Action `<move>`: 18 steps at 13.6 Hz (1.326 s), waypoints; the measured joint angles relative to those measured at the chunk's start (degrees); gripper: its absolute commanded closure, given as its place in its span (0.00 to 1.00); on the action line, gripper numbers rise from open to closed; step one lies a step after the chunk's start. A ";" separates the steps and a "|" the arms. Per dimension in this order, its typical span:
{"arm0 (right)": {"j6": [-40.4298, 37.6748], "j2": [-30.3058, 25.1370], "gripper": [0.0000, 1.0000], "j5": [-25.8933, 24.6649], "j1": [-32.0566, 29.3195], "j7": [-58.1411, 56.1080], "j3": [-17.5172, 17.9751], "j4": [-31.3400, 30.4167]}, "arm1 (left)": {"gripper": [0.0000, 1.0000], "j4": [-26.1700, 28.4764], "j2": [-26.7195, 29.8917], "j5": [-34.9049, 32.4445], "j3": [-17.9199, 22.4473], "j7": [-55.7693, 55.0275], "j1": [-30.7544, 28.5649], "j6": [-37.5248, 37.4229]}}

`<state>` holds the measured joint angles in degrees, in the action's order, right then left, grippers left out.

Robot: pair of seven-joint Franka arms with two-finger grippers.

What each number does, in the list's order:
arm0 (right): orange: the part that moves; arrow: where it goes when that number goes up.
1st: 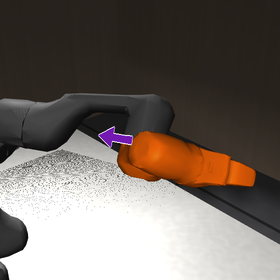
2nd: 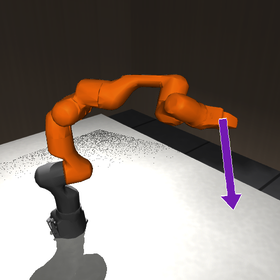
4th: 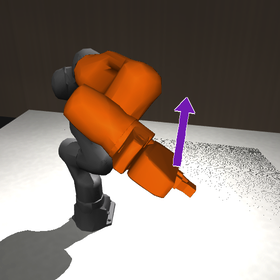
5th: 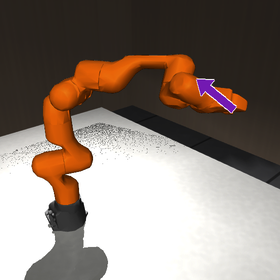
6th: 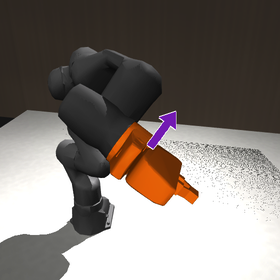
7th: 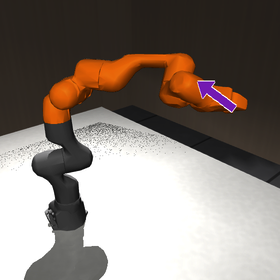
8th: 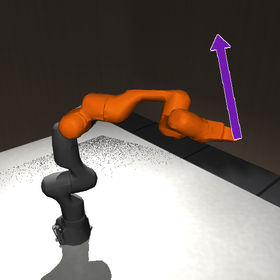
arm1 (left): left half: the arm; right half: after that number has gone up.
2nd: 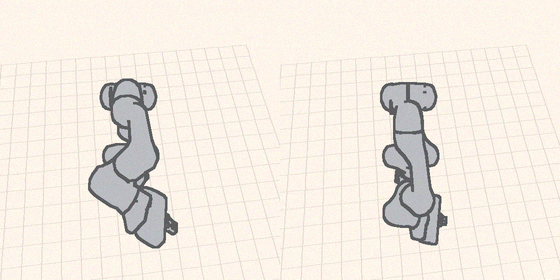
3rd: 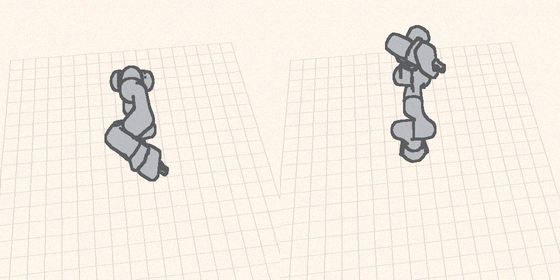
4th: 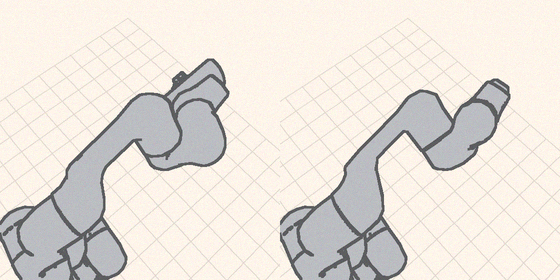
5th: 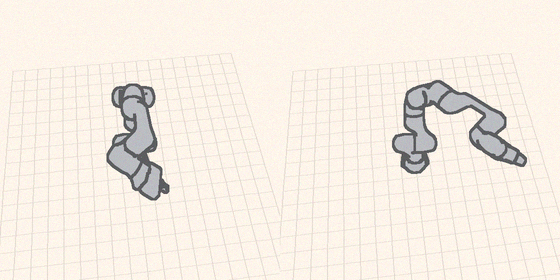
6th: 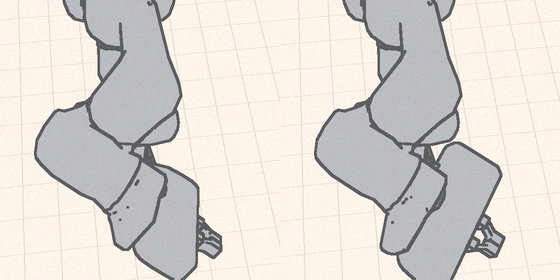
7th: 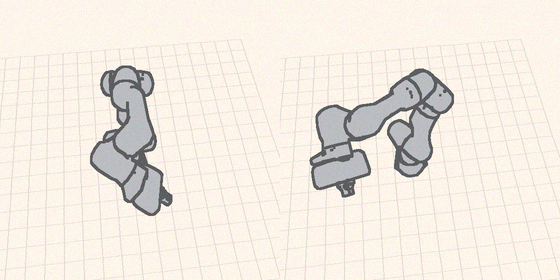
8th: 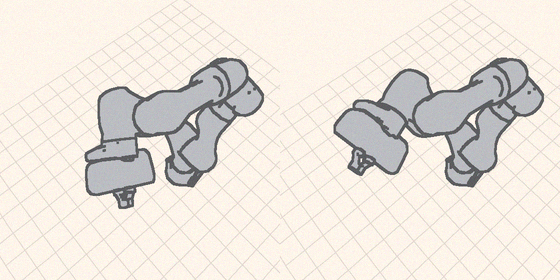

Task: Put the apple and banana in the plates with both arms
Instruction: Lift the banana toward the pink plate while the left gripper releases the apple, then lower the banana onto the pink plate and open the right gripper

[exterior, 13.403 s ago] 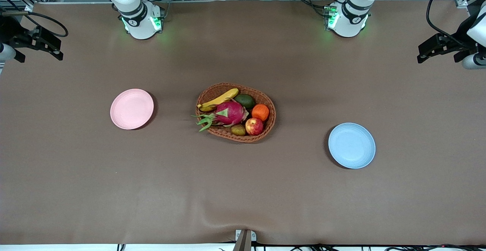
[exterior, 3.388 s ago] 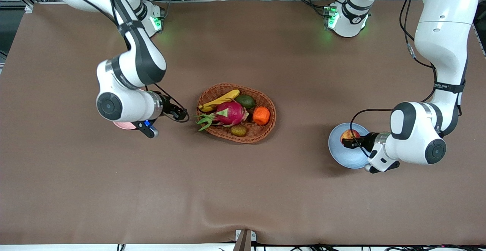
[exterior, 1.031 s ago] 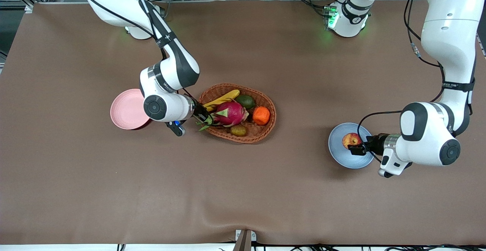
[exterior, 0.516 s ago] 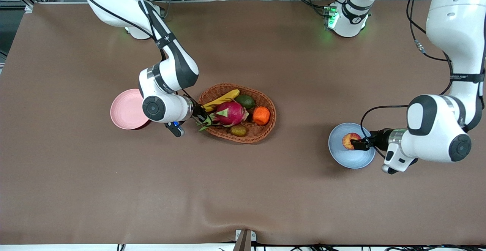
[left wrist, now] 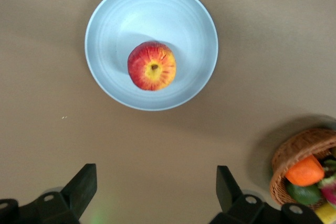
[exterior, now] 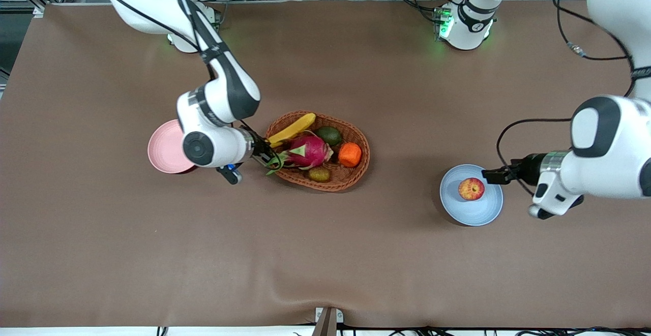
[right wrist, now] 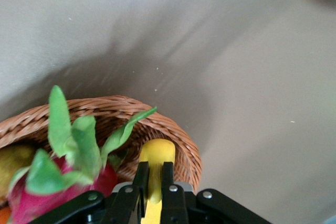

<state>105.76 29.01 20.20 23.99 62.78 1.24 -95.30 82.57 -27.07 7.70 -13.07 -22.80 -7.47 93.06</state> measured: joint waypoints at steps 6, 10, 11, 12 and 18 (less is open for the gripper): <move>-15.05 -2.69 1.00 -2.78 -5.34 -16.04 -0.58 8.00 | 0.00 -0.14 15.15 -0.10 0.07 0.00 -0.11 -4.65; -16.27 -2.84 1.00 -12.03 -14.48 -48.65 -1.22 7.88 | 0.00 0.04 20.49 -5.22 0.09 1.81 -0.12 -4.90; -15.97 -2.84 1.00 -14.33 -15.45 -53.56 -1.24 7.62 | 0.00 0.05 21.43 -5.83 0.12 3.42 -0.12 -4.91; -15.59 -2.84 1.00 -16.43 -15.70 -56.02 -1.23 7.34 | 0.00 0.06 22.33 -6.07 0.13 4.47 -0.12 -5.15; 2.28 -3.57 1.00 -21.61 -16.21 -61.86 -1.19 -4.82 | 0.00 0.60 25.16 -6.36 0.62 7.28 -0.19 -6.72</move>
<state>108.04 25.44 -1.41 7.77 0.92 0.06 -100.12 83.17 -1.91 1.35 -12.45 -15.52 -7.66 86.33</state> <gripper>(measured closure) 0.863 0.000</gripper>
